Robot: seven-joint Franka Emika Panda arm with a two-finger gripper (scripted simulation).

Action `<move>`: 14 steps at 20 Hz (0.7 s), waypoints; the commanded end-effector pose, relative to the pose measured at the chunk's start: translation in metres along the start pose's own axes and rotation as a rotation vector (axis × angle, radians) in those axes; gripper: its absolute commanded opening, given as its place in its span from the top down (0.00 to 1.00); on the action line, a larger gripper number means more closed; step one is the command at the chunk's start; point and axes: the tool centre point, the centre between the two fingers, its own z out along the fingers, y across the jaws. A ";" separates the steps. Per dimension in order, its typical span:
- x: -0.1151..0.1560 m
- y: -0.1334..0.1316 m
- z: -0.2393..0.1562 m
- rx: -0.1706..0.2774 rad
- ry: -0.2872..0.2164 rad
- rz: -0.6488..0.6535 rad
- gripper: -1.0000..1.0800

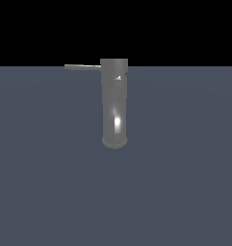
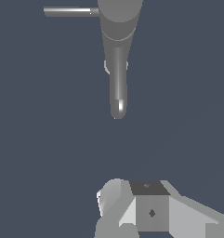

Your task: Turn on the faucet by rotating a designated handle.

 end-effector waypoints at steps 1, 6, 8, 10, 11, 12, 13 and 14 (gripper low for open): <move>0.000 0.000 0.000 0.000 0.000 0.000 1.00; 0.000 0.009 0.002 -0.006 -0.011 0.020 1.00; -0.001 0.016 0.004 -0.011 -0.020 0.034 1.00; -0.002 0.020 0.005 -0.015 -0.025 0.039 1.00; -0.003 0.021 0.005 -0.016 -0.026 0.040 1.00; -0.003 0.021 0.005 -0.016 -0.026 0.039 1.00; -0.003 0.021 0.005 -0.016 -0.026 0.038 1.00; -0.003 0.020 0.005 -0.015 -0.025 0.038 1.00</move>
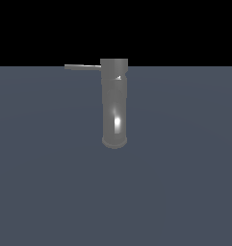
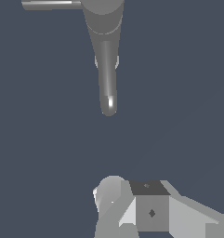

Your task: Turn on the faucet by rotating a designated handle.

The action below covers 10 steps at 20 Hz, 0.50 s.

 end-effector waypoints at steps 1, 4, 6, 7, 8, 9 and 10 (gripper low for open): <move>0.001 0.000 0.000 0.000 0.000 0.001 1.00; 0.003 -0.001 0.000 0.004 0.001 0.013 1.00; 0.007 -0.002 0.000 0.007 0.000 0.026 1.00; 0.009 -0.003 0.000 0.009 0.000 0.034 1.00; 0.011 -0.003 0.000 0.012 0.000 0.043 1.00; 0.013 -0.004 0.000 0.014 0.000 0.053 1.00; 0.016 -0.005 0.001 0.017 0.000 0.064 1.00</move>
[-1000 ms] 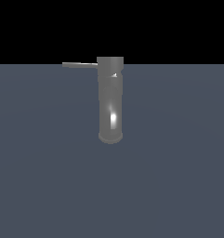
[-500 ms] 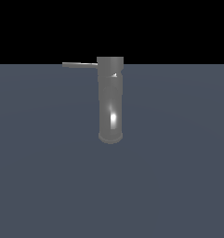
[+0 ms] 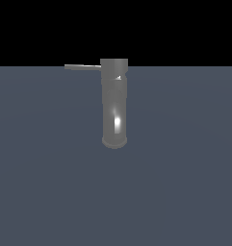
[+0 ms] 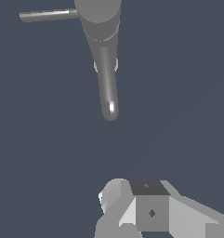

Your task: Turn on the faucet by rotating a designated handle.

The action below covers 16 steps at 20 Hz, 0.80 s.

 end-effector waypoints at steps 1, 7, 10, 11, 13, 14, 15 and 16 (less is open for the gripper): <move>0.007 -0.002 0.000 0.007 0.000 0.027 1.00; 0.030 -0.011 0.003 0.030 -0.003 0.123 1.00; 0.045 -0.017 0.005 0.042 -0.006 0.187 1.00; 0.050 -0.019 0.006 0.046 -0.007 0.209 1.00; 0.060 -0.024 0.009 0.053 -0.010 0.253 1.00; 0.065 -0.026 0.010 0.057 -0.011 0.276 1.00; 0.070 -0.028 0.011 0.060 -0.012 0.298 1.00; 0.075 -0.030 0.013 0.063 -0.014 0.321 1.00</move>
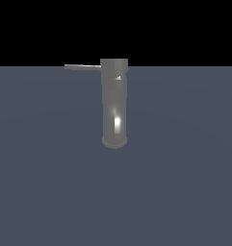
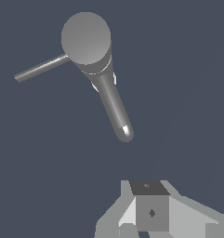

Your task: Turn on the faucet by rotating a designated handle.

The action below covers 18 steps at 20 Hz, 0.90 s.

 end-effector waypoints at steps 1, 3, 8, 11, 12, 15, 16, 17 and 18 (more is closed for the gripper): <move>0.011 -0.009 0.004 0.008 -0.003 0.058 1.00; 0.019 -0.016 0.007 0.013 -0.006 0.104 1.00; 0.040 -0.035 0.017 0.022 -0.011 0.220 1.00; 0.052 -0.046 0.024 0.025 -0.014 0.290 1.00; 0.056 -0.050 0.027 0.026 -0.015 0.314 1.00; 0.068 -0.061 0.034 0.027 -0.016 0.385 1.00; 0.072 -0.065 0.037 0.027 -0.016 0.409 1.00; 0.076 -0.069 0.040 0.027 -0.016 0.433 1.00; 0.080 -0.072 0.043 0.027 -0.016 0.456 1.00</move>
